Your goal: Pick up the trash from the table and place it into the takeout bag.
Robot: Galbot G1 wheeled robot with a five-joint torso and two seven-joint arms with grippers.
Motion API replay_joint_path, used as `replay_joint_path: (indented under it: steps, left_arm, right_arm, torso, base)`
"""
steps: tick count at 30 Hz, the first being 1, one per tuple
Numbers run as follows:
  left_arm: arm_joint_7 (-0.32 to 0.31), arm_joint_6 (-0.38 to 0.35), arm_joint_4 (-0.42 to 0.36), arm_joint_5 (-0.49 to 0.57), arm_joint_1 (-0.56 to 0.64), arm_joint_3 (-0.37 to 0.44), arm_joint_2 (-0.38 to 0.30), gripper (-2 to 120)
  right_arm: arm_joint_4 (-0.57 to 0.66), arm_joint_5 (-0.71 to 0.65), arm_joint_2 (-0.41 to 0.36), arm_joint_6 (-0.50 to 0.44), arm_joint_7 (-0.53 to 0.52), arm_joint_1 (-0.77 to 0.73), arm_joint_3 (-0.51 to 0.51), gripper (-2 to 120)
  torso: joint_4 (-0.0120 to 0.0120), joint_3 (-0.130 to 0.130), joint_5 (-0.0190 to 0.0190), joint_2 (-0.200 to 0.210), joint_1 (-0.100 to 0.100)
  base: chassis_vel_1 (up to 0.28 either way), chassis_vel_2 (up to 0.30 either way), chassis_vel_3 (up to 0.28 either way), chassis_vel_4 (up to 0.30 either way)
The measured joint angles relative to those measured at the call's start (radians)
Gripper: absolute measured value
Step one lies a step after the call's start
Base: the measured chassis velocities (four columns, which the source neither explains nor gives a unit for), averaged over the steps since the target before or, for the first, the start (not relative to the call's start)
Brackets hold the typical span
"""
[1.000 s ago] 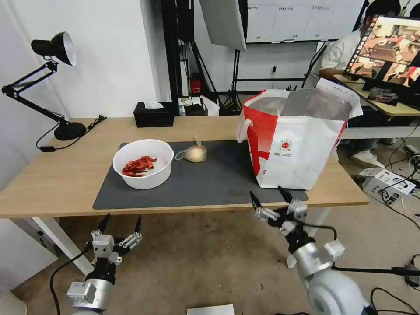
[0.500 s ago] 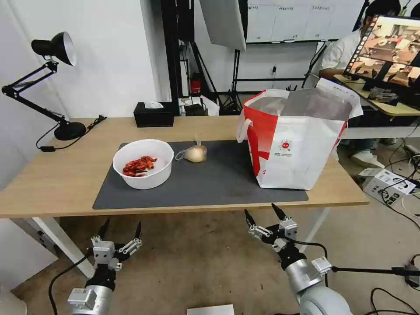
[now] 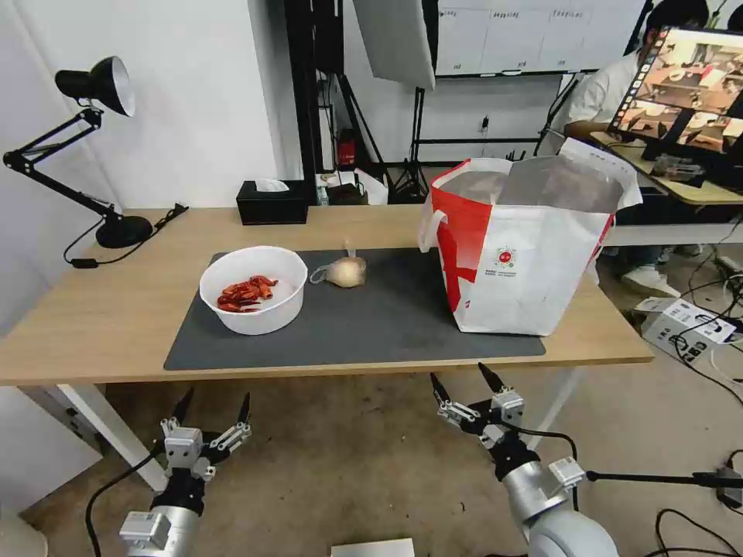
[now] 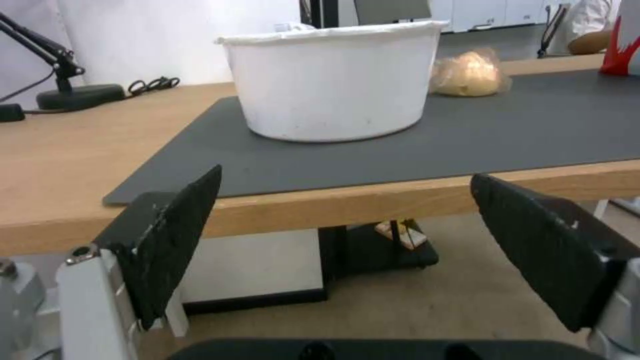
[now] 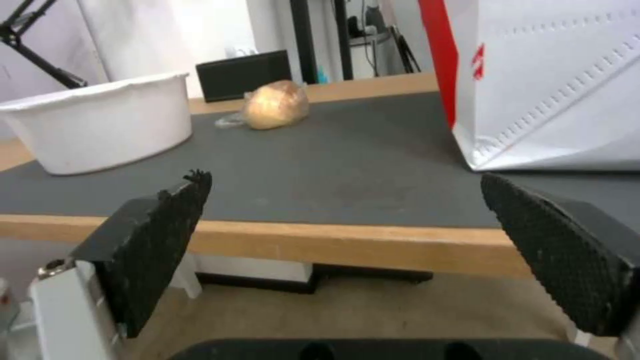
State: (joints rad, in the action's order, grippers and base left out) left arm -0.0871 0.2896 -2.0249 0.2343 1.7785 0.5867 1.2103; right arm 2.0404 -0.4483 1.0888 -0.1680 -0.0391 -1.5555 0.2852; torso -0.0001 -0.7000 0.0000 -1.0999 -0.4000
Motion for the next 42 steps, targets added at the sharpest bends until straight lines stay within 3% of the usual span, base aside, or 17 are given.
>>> replay_joint_path:
  steps: [9,14,15,22,25,29,32,42]
  left_arm:
    - [0.000,0.001,-0.001,0.001,-0.002,0.000,-0.003,100]
    - [0.000,0.001,-0.007,0.002,-0.002,0.003,-0.004,100]
    - [0.000,0.001,-0.008,0.002,-0.002,0.005,-0.004,100]
    - [0.000,0.001,-0.008,0.003,-0.002,0.010,-0.002,100]
    - [0.000,0.001,-0.007,0.003,-0.001,0.013,0.000,100]
    - [0.000,0.001,-0.005,0.004,-0.001,0.016,0.000,100]
    - [0.000,0.002,-0.003,0.004,0.000,0.019,0.001,100]
    - [0.000,0.002,0.002,0.008,-0.002,0.022,-0.003,100]
  right_arm:
    - [0.025,-0.025,-0.073,0.067,-0.027,0.159,-0.081,100]
    - [0.017,-0.064,-0.127,0.136,-0.059,0.348,-0.187,100]
    - [0.002,-0.083,-0.137,0.158,-0.077,0.442,-0.237,100]
    - [-0.069,-0.134,-0.122,0.217,-0.125,0.675,-0.376,100]
    - [-0.175,-0.165,-0.064,0.255,-0.181,0.859,-0.494,100]
    - [-0.252,-0.182,-0.014,0.280,-0.228,0.956,-0.545,100]
    - [-0.409,-0.189,0.068,0.313,-0.265,1.069,-0.597,100]
    - [-0.741,-0.193,0.238,0.313,-0.228,1.181,-0.631,100]
  torso:
    - [0.0001,0.000,0.0000,0.000,0.000]
    - [0.0000,0.000,-0.0001,0.000,0.000]
    - [0.0001,0.000,0.0000,0.000,0.000]
    - [0.0002,0.000,-0.0001,0.000,0.000]
    - [0.0001,0.000,-0.0002,0.000,0.000]
    - [0.0003,0.000,0.0000,0.000,0.000]
    - [0.0002,0.000,-0.0002,0.000,0.000]
    - [0.0001,0.000,-0.0002,0.000,0.000]
  base:
    - [0.000,0.000,0.000,0.000]
    - [0.000,0.000,0.000,0.000]
    - [0.000,0.000,0.000,0.000]
    - [0.000,0.000,0.000,0.000]
    - [0.000,0.000,0.000,0.000]
    - [0.000,0.000,0.000,0.000]
    - [0.000,0.000,0.000,0.000]
    - [0.000,0.000,0.000,0.000]
